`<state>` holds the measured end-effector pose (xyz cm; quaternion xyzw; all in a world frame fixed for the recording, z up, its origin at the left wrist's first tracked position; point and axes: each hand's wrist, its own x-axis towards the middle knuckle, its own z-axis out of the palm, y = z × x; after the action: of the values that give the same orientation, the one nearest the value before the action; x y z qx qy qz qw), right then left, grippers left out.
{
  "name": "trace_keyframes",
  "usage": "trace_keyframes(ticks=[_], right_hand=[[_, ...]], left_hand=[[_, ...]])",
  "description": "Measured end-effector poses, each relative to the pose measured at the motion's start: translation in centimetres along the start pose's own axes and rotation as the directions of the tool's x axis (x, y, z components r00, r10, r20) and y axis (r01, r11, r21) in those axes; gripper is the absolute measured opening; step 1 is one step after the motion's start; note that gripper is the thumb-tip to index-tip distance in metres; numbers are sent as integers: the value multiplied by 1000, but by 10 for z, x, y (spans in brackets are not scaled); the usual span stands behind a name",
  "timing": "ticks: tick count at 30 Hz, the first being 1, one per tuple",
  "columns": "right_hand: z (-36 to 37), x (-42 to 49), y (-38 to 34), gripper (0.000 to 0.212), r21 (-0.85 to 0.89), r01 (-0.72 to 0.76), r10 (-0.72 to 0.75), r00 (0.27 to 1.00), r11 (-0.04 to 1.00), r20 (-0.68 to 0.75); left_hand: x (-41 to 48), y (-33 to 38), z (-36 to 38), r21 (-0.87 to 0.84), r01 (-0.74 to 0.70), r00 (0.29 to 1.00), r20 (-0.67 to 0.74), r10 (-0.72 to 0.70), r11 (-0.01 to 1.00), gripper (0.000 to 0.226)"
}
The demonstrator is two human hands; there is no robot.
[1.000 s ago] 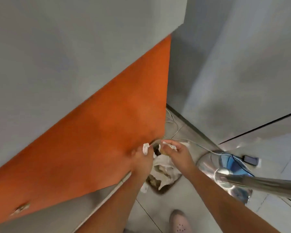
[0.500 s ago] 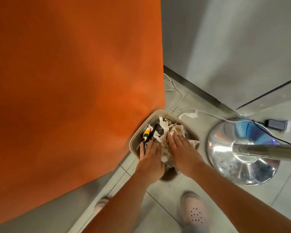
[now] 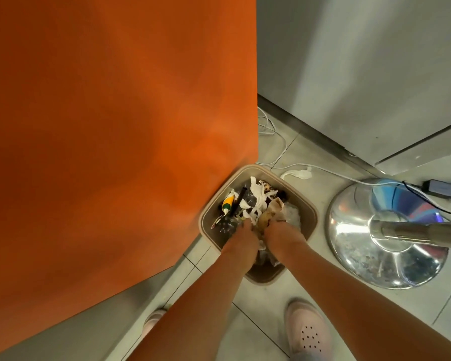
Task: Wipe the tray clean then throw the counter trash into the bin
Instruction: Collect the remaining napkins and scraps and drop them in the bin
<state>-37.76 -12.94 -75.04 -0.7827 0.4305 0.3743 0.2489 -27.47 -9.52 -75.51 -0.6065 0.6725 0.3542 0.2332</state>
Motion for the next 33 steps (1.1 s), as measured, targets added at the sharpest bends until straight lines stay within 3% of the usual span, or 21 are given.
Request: trace_keyframes(ticks=[3,6,8,11,18,24,30,33], right_hand=[[4,13,-2,43,-8,17,-17,1000,1000,1],[4,7,-4,41,33,32,-33,999,999,31],[-2,-6,-3,37,51,51,-53,998,997,41],[-22,-32,-3,33,133,30,-29,1000,991,-10],[-118,-127,-16,38,486,83,66,957,870,-282],[-219,-253,-34,30,650,424,112,779,631,-617],[-332,-412,-68,10,518,790,95,518,327,-850],[-381,-472,-97,11,461,857,24,469,231,-883]], left_hand=[[5,-2,-5,78,-14,998,70,8,997,45],[0,-2,-20,46,-27,996,90,23,999,35],[-10,1,-31,-94,-6,998,60,12,996,28],[-39,2,-49,-283,19,999,-19,-25,959,40],[-145,7,-132,-554,52,961,-198,-191,831,33],[-282,29,-228,-689,-92,867,-410,-283,719,31],[-461,49,-316,-729,-278,720,-590,-367,626,24],[-547,52,-353,-738,-411,644,-650,-403,535,20]])
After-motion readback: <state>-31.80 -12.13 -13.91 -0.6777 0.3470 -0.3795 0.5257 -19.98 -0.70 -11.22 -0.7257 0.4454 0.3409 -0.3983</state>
